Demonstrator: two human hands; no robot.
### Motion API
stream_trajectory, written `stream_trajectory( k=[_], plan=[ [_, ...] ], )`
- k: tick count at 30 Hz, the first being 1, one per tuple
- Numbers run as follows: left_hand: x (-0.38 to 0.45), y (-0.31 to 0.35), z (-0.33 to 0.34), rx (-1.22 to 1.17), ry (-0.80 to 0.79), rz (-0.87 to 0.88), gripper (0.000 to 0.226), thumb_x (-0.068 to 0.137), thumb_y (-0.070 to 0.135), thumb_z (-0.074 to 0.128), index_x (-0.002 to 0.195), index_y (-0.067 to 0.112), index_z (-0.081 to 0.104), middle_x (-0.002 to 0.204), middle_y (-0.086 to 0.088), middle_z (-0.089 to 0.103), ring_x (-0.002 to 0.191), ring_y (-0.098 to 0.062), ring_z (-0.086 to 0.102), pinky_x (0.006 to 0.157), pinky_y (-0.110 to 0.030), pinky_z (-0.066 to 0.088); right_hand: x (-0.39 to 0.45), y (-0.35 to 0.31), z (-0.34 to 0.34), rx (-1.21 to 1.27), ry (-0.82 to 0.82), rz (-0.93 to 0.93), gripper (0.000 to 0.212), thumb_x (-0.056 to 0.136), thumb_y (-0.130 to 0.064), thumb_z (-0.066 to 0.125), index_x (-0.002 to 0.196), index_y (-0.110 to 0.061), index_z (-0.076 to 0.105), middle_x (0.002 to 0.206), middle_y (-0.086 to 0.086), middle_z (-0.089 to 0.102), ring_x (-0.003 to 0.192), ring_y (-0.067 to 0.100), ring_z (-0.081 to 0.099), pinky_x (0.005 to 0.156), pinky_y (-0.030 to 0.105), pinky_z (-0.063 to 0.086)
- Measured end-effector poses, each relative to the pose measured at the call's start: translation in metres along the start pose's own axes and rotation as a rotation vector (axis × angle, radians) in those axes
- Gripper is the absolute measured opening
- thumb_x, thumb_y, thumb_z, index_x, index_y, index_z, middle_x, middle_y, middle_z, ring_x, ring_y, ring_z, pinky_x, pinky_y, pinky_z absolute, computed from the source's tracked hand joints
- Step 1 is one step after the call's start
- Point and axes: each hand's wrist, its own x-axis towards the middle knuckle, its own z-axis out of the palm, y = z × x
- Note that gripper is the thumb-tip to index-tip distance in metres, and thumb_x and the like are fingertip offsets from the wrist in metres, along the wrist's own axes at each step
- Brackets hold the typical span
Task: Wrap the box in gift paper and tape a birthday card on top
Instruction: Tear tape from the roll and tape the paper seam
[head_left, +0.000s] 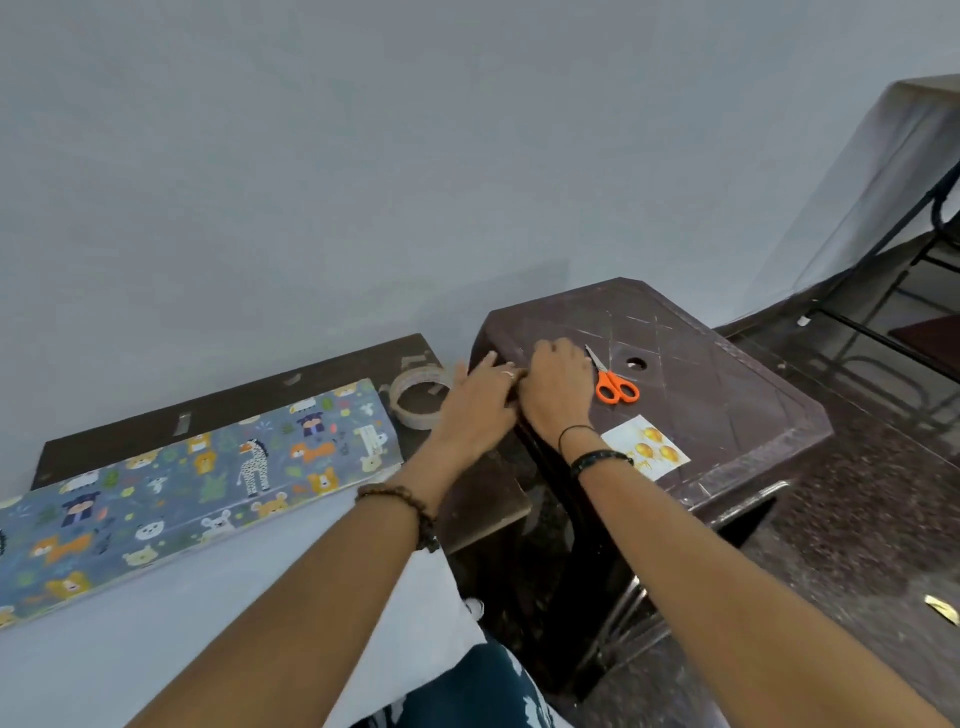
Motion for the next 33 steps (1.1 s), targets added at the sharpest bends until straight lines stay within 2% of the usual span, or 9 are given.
stream_trajectory(
  k=[4, 7, 13, 17, 20, 21, 25, 29, 33],
  plan=[
    [0.017, 0.029, 0.023, 0.001, -0.169, 0.024, 0.06, 0.088, 0.002, 0.04, 0.146, 0.011, 0.025, 0.151, -0.006, 0.028, 0.144, -0.024, 0.007, 0.115, -0.046, 0.002, 0.003, 0.033, 0.006, -0.084, -0.113, 0.241, 0.031, 0.097, -0.018, 0.036, 0.12, -0.003, 0.049, 0.132, 0.023, 0.043, 0.125, 0.042, 0.037, 0.107, 0.049, 0.028],
    [0.021, 0.032, 0.03, 0.005, -0.209, 0.016, 0.058, 0.091, 0.003, 0.036, 0.147, 0.01, 0.021, 0.154, -0.008, 0.022, 0.144, -0.025, 0.006, 0.115, -0.047, 0.003, 0.002, 0.038, 0.009, -0.076, -0.129, 0.259, 0.031, 0.097, -0.018, 0.035, 0.121, -0.004, 0.049, 0.131, 0.023, 0.043, 0.122, 0.042, 0.039, 0.103, 0.047, 0.03],
    [0.01, 0.025, 0.033, 0.0, -0.202, 0.026, 0.05, 0.098, 0.014, 0.04, 0.146, 0.01, 0.027, 0.155, -0.008, 0.02, 0.144, -0.024, 0.007, 0.115, -0.047, 0.004, -0.001, 0.034, -0.001, 0.005, -0.04, 0.138, 0.023, 0.095, -0.017, 0.043, 0.115, -0.007, 0.05, 0.117, 0.018, 0.053, 0.109, 0.034, 0.05, 0.091, 0.038, 0.039],
    [-0.011, 0.004, 0.024, 0.036, -0.012, 0.055, 0.05, 0.097, 0.016, 0.044, 0.145, 0.009, 0.029, 0.153, -0.009, 0.024, 0.142, -0.023, 0.018, 0.117, -0.041, 0.012, -0.011, 0.012, -0.015, 0.047, 0.052, -0.015, 0.021, 0.095, -0.016, 0.04, 0.113, -0.008, 0.048, 0.111, 0.014, 0.056, 0.101, 0.03, 0.054, 0.083, 0.035, 0.041],
    [-0.031, -0.018, 0.003, -0.037, 0.166, 0.033, 0.04, 0.095, 0.009, 0.045, 0.135, 0.007, 0.044, 0.139, -0.01, 0.044, 0.13, -0.026, 0.039, 0.111, -0.041, 0.029, -0.031, -0.013, -0.014, 0.095, 0.113, -0.193, 0.023, 0.092, -0.014, 0.044, 0.114, -0.01, 0.048, 0.108, 0.01, 0.055, 0.098, 0.027, 0.054, 0.078, 0.034, 0.04],
    [-0.035, -0.024, -0.004, -0.055, 0.208, 0.012, 0.038, 0.094, 0.007, 0.045, 0.131, 0.007, 0.046, 0.136, -0.01, 0.046, 0.128, -0.026, 0.041, 0.111, -0.04, 0.029, -0.039, -0.019, -0.01, 0.08, 0.116, -0.257, 0.023, 0.09, -0.014, 0.048, 0.112, -0.011, 0.049, 0.105, 0.009, 0.055, 0.095, 0.026, 0.054, 0.076, 0.035, 0.04],
    [-0.076, -0.054, -0.031, 0.015, 0.274, -0.057, 0.045, 0.096, 0.007, 0.038, 0.141, 0.009, 0.036, 0.149, -0.007, 0.033, 0.142, -0.02, 0.02, 0.116, -0.032, 0.005, -0.078, -0.04, 0.008, 0.011, 0.07, -0.408, 0.03, 0.071, -0.013, 0.066, 0.099, -0.012, 0.058, 0.085, 0.005, 0.058, 0.075, 0.023, 0.057, 0.061, 0.035, 0.043],
    [-0.125, -0.089, -0.053, 0.069, 0.228, -0.105, 0.044, 0.097, 0.013, 0.042, 0.141, 0.009, 0.036, 0.15, -0.007, 0.032, 0.143, -0.02, 0.018, 0.115, -0.029, 0.006, -0.093, -0.037, 0.022, 0.026, -0.101, -0.399, 0.026, 0.085, -0.014, 0.05, 0.111, -0.016, 0.048, 0.106, 0.004, 0.054, 0.1, 0.025, 0.052, 0.079, 0.038, 0.038],
    [-0.175, -0.134, -0.077, 0.228, 0.146, -0.145, 0.045, 0.095, 0.024, 0.048, 0.137, 0.008, 0.044, 0.145, -0.009, 0.04, 0.139, -0.024, 0.029, 0.115, -0.036, 0.015, -0.095, -0.04, 0.021, 0.024, -0.142, -0.339, 0.02, 0.087, -0.012, 0.045, 0.107, -0.015, 0.048, 0.107, 0.005, 0.054, 0.1, 0.026, 0.053, 0.079, 0.038, 0.037]
  ],
)
